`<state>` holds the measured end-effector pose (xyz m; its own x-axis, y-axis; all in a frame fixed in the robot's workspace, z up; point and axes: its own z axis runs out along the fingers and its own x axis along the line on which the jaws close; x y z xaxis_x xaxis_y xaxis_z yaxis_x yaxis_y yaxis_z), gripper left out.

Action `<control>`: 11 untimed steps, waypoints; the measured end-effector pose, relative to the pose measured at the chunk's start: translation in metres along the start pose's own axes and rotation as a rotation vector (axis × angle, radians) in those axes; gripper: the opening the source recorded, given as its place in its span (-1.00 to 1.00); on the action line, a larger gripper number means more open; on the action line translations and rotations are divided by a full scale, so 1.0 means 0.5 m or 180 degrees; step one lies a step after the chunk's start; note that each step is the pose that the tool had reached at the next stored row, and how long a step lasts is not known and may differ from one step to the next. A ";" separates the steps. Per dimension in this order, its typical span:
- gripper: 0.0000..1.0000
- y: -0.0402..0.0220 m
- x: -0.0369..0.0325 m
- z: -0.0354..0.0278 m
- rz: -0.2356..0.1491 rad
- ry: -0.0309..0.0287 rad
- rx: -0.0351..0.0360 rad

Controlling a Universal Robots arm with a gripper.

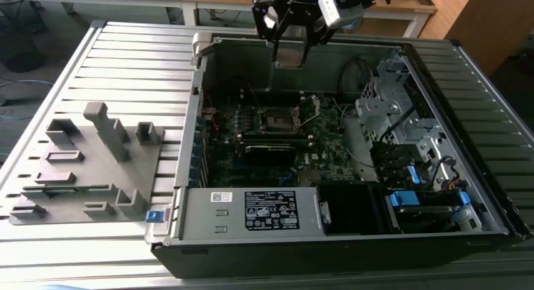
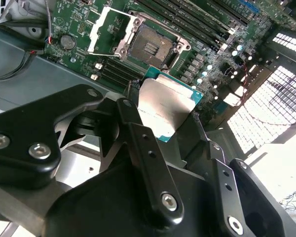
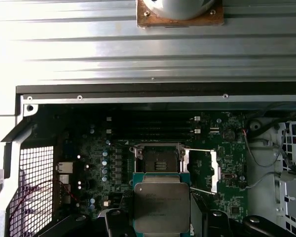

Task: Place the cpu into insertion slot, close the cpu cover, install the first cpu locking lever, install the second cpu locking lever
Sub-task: 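Place the cpu into insertion slot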

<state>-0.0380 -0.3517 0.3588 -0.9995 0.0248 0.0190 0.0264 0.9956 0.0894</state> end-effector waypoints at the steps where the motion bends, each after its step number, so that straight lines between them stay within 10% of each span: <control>1: 0.08 0.000 0.000 0.001 0.0000 -0.0001 0.0000; 11: 0.08 -0.001 0.000 0.007 0.0000 -0.0001 -0.0001</control>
<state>-0.0380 -0.3517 0.3555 -0.9995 0.0247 0.0186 0.0263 0.9956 0.0896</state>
